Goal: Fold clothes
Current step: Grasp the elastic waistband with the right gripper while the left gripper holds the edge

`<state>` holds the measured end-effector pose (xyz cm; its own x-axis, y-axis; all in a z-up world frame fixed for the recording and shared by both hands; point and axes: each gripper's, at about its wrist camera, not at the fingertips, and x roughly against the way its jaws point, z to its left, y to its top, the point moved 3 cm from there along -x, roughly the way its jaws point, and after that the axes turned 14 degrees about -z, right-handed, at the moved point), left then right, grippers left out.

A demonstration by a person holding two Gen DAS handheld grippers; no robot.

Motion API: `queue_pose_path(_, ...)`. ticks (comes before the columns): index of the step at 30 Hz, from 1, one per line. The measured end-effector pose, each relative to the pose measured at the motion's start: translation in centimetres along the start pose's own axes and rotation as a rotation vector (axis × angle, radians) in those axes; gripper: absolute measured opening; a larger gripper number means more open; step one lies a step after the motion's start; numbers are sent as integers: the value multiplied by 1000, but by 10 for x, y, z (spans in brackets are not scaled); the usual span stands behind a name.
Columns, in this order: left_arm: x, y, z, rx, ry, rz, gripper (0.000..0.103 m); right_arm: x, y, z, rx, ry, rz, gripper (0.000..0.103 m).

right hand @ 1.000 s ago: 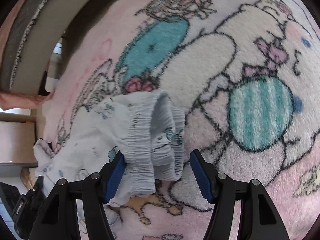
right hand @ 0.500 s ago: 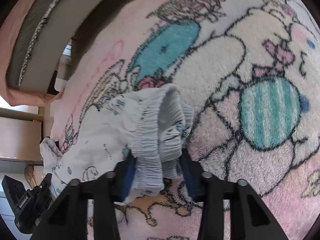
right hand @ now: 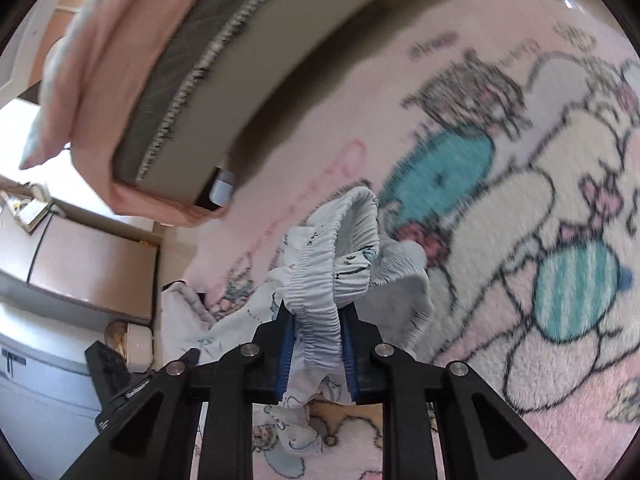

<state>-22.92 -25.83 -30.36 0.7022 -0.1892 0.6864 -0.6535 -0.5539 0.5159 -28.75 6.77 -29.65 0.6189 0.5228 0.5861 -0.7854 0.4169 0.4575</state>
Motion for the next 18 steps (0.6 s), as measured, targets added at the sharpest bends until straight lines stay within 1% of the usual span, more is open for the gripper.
queue_pose_path(4,8,8,-5,-17,-16,-15,9,14,10,12,8,17,-20,19)
queue_pose_path(7,19,17,-14,-26,-50,-31,9,24,17,20,14,32,-39,19)
queue_pose_path(13,43,34,-39,-93,-104,-66,9,40,31,27,27,51,-71,19)
queue_pose_path(16,40,29,-46,-145,-111,-35,9,39,30,20,50,8,-48,19)
queue_pose_path(18,33,22,-44,-165,-103,0,9,35,27,11,51,-27,-14,19)
